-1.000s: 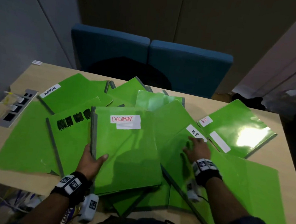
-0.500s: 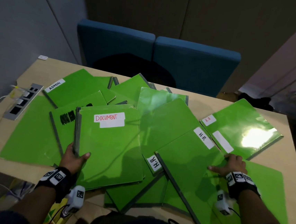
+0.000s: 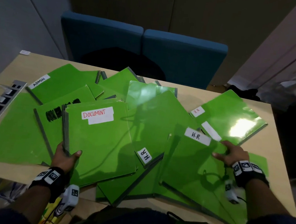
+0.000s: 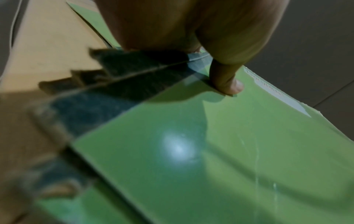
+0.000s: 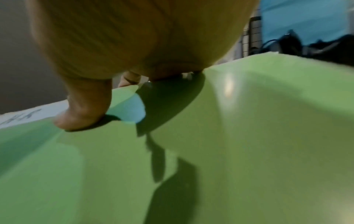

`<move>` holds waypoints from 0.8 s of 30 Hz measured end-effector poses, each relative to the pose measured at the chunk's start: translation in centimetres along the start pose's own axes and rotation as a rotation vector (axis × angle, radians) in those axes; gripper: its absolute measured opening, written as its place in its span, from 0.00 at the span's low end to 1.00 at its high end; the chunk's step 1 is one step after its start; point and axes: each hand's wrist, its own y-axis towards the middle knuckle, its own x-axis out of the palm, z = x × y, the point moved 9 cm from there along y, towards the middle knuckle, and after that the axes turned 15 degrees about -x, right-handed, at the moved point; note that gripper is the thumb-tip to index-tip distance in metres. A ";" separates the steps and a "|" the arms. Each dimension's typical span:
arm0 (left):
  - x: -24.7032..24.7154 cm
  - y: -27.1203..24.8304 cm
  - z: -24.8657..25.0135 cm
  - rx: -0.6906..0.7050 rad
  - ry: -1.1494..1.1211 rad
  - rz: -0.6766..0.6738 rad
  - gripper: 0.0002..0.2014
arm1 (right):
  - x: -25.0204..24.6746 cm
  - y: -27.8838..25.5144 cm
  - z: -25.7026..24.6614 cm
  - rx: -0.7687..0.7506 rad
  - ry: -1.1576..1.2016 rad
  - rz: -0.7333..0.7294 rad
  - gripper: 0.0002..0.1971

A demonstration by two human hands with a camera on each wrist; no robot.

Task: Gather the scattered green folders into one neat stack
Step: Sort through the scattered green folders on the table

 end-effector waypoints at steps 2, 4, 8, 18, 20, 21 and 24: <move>0.1 -0.3 0.0 -0.003 -0.002 0.008 0.40 | 1.8 0.2 -1.6 -0.075 -0.107 -0.079 0.41; 0.1 -0.4 -0.2 -0.001 0.002 0.020 0.39 | 3.0 0.3 -3.1 -0.149 -0.151 -0.080 0.40; 0.1 -0.7 -0.4 0.007 0.002 0.036 0.38 | 4.1 0.6 -5.6 -0.239 -0.198 -0.063 0.42; 0.1 -0.7 -0.8 -0.001 0.020 0.050 0.42 | 3.0 0.4 -7.9 -0.184 -0.044 0.025 0.44; 0.0 -0.6 -0.8 -0.001 0.019 0.049 0.42 | 1.5 0.4 -9.1 -0.220 -0.004 -0.025 0.36; 0.0 -0.8 -0.7 0.002 0.017 0.046 0.42 | 0.3 0.2 -10.0 -0.250 0.060 -0.047 0.29; 0.0 -1.1 -0.6 0.009 0.013 0.042 0.42 | -4.5 -0.9 -12.2 -0.330 0.346 -0.032 0.15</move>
